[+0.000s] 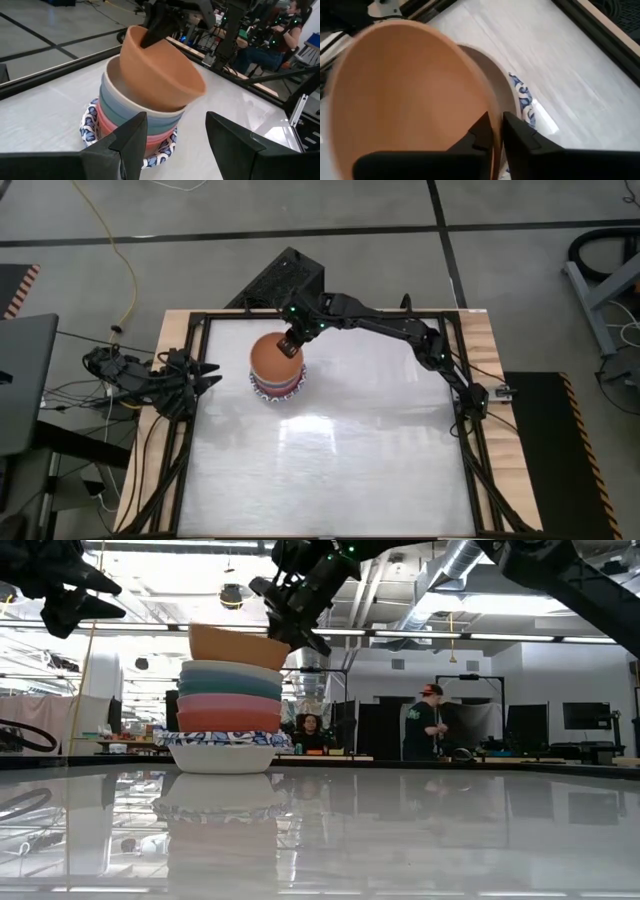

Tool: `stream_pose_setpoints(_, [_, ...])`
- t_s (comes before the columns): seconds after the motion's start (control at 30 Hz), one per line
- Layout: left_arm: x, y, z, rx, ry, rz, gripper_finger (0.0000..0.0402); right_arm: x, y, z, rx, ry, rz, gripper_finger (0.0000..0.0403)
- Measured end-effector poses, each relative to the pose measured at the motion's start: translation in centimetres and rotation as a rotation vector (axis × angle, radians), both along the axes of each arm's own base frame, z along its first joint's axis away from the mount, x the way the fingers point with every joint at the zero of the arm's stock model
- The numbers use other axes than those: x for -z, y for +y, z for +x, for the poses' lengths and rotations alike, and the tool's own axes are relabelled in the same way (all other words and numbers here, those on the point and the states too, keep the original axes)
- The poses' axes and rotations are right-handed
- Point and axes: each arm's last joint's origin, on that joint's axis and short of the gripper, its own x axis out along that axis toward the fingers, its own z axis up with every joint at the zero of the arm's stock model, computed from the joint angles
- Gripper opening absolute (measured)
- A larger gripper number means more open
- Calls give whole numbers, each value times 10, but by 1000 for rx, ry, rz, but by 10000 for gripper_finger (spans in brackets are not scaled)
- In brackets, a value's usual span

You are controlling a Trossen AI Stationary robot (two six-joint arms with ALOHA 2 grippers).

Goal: Nest bowls inside each other
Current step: Stack the brown bowl on top of the white bowl, then return to Home Position

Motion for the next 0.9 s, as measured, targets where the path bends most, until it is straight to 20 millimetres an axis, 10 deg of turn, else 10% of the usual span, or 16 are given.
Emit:
stream_pose_setpoints(0.6, [0,0,0,8,0,1,191,-7,-2,4,-43,-64,-71,208])
stream_pose_setpoints(0.9, [-10,-1,2,16,-63,48,191,-63,31,-16,-256,-174,-303,191])
